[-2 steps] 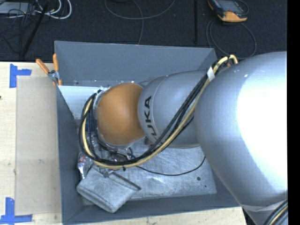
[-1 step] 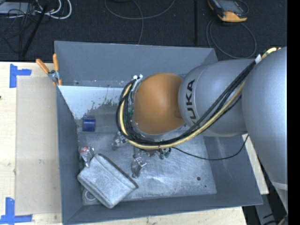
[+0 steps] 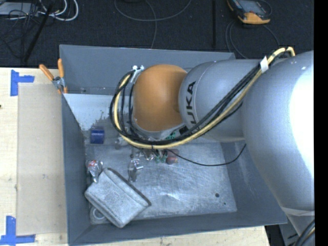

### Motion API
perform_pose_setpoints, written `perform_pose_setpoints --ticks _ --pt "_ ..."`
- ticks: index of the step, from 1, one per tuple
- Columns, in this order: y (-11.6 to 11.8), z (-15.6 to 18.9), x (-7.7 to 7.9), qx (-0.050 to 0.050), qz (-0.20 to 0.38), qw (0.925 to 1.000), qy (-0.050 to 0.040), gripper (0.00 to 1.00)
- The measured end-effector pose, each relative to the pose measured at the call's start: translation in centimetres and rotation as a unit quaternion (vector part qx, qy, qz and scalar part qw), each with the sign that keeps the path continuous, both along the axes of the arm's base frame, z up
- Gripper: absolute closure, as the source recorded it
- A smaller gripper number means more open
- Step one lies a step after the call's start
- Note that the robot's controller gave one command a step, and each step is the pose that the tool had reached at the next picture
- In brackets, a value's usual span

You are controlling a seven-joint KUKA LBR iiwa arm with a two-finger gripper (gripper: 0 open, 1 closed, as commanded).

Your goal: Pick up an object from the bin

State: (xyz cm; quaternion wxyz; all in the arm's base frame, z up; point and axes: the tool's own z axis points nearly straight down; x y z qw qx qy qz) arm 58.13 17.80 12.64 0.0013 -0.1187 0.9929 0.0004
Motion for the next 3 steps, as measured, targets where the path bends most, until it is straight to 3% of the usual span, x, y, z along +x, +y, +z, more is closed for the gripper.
perform_pose_setpoints --ticks 1,2,3 --pt "0.0 0.0 -0.1 0.000 -0.001 1.0000 0.0009 1.00" --pt "-0.1 0.0 -0.1 0.000 -0.001 1.0000 0.0009 0.00" --pt "5.6 -3.8 -0.6 -0.005 0.070 0.9975 -0.0013 0.00"
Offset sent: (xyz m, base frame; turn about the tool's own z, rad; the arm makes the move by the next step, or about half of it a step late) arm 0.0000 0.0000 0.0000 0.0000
